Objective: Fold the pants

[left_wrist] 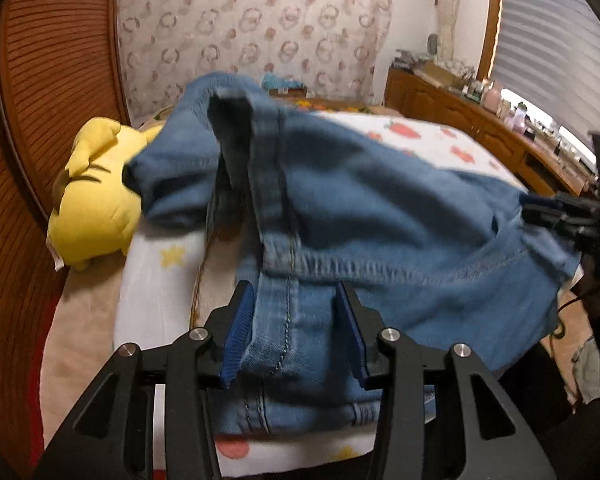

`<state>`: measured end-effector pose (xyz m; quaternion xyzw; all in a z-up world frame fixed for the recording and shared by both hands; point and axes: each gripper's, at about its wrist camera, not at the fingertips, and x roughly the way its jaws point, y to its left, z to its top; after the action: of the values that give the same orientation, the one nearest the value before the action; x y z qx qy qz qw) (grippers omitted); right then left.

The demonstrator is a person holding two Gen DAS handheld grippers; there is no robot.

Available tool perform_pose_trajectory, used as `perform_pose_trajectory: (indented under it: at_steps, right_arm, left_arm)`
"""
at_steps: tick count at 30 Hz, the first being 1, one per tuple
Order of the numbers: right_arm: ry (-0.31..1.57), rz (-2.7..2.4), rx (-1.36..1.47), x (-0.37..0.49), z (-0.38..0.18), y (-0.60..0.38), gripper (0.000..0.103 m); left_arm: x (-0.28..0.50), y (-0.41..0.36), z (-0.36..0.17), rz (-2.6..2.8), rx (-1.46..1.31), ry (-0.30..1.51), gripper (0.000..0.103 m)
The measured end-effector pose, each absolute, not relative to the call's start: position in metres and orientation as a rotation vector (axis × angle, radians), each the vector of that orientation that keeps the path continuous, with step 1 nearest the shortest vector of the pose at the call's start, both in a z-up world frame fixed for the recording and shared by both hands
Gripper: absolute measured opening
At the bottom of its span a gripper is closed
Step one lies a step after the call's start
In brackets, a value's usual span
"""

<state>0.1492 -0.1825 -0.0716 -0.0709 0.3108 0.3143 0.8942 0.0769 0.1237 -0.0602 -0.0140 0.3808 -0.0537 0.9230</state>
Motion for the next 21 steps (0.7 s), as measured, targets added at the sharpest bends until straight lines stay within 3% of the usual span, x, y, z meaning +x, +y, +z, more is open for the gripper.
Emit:
perform_pose_trajectory:
  at_steps: [1,3,6,13,21]
  right_arm:
    - [0.645,0.657,-0.15,0.148,-0.073,-0.182,0.046]
    - [0.651,0.662,-0.159,0.147,-0.075,-0.179,0.046]
    - [0.661,0.665,-0.168,0.148,-0.078,-0.177,0.046]
    - [0.676,0.687,-0.164,0.142,-0.079,-0.18,0.046]
    - [0.732,0.713,-0.201,0.13,-0.094,-0.172,0.046]
  left_arm:
    - [0.075,0.122,-0.062,-0.104,-0.017,0.781,0.042]
    - [0.072,0.121,-0.063,-0.105,-0.001,0.778,0.02]
    - [0.062,0.119,-0.058,-0.119,0.005,0.751,0.01]
    - [0.029,0.13,-0.023,-0.106,-0.041,0.674,0.008]
    - [0.024,0.14,-0.032,-0.088,-0.055,0.713,0.008]
